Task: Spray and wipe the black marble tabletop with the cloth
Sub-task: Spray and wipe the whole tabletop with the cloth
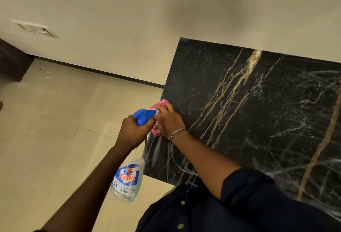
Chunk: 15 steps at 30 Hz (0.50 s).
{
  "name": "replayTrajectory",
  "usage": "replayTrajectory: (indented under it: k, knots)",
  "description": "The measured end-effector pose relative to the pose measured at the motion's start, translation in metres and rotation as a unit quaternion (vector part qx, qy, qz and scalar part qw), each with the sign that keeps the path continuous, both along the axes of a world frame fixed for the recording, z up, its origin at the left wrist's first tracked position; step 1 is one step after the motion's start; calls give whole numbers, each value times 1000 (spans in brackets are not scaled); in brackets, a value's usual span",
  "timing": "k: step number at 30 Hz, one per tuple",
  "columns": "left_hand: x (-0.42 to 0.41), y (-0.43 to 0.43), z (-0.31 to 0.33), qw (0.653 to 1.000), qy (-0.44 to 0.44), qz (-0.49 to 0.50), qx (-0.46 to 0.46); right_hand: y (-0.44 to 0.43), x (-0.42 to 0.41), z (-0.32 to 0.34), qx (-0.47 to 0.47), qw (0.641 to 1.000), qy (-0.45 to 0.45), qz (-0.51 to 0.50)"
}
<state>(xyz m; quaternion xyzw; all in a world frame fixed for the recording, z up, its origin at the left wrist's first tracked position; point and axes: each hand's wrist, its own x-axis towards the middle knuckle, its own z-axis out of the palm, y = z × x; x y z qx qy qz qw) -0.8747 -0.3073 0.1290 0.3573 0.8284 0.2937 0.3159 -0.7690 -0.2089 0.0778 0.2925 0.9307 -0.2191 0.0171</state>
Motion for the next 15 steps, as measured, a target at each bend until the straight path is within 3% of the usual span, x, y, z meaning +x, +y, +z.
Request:
replayTrajectory:
  k: [5, 10, 15]
  knots:
    - [-4, -15, 4, 1000, -3, 25, -7, -2, 37, -28, -40, 999, -34, 3]
    - [-5, -23, -1, 999, -19, 38, -19, 7, 113, -42, -34, 998, 1, -45]
    - [4, -22, 2, 998, -30, 48, -7, 4, 86, -34, -17, 998, -25, -49]
